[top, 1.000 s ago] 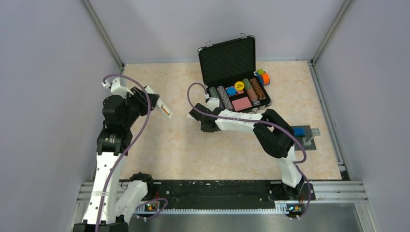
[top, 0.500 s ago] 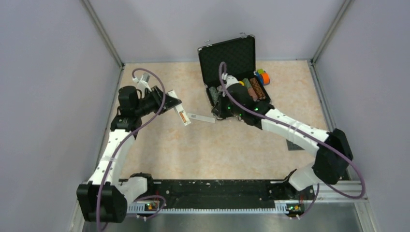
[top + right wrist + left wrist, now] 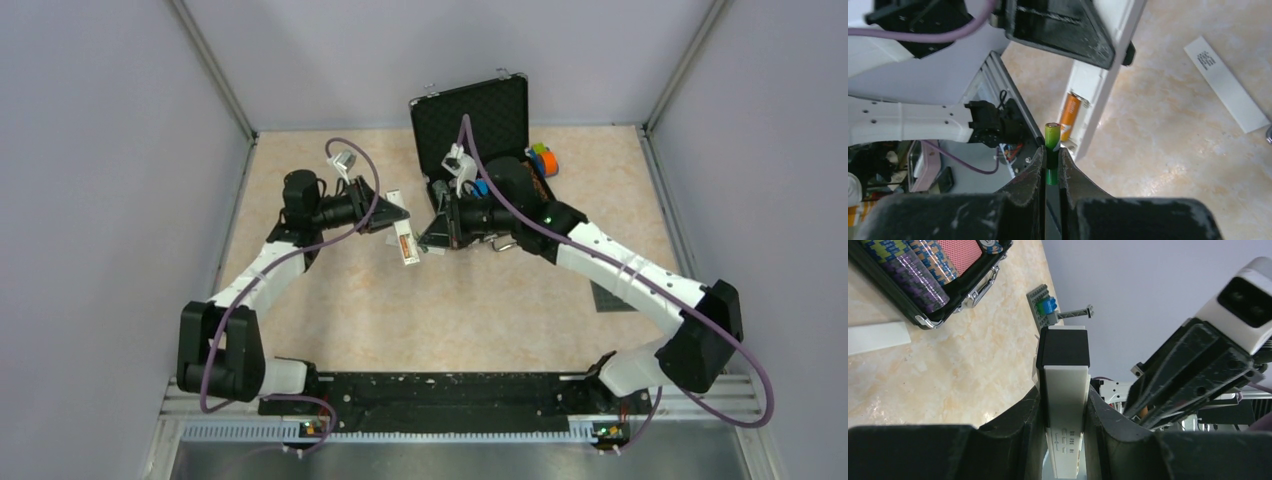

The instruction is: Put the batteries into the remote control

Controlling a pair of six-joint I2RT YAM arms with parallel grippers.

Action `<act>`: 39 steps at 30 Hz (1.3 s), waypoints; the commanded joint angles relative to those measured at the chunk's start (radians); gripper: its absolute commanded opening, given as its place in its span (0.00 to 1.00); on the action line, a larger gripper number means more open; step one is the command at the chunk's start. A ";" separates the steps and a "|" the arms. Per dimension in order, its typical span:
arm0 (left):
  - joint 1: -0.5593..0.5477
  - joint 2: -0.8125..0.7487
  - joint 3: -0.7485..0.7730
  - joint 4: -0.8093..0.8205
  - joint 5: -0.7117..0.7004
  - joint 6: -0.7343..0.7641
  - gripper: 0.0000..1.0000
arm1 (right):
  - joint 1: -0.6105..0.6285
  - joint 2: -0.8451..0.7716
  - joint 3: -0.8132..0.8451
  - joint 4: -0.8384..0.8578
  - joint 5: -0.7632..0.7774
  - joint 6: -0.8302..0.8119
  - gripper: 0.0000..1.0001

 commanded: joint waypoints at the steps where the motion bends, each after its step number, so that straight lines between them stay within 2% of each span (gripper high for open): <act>1: -0.024 0.014 0.007 0.126 0.021 -0.010 0.00 | 0.004 0.019 0.097 -0.013 -0.083 0.047 0.00; 11: -0.053 0.020 -0.053 0.178 -0.085 -0.036 0.00 | -0.003 0.164 0.249 -0.261 -0.046 0.116 0.00; 23: -0.053 0.048 -0.029 0.138 -0.104 -0.013 0.00 | -0.003 0.193 0.251 -0.337 0.031 0.152 0.00; 39: -0.053 0.040 -0.018 0.112 -0.095 -0.044 0.00 | -0.003 0.249 0.303 -0.353 0.100 0.195 0.00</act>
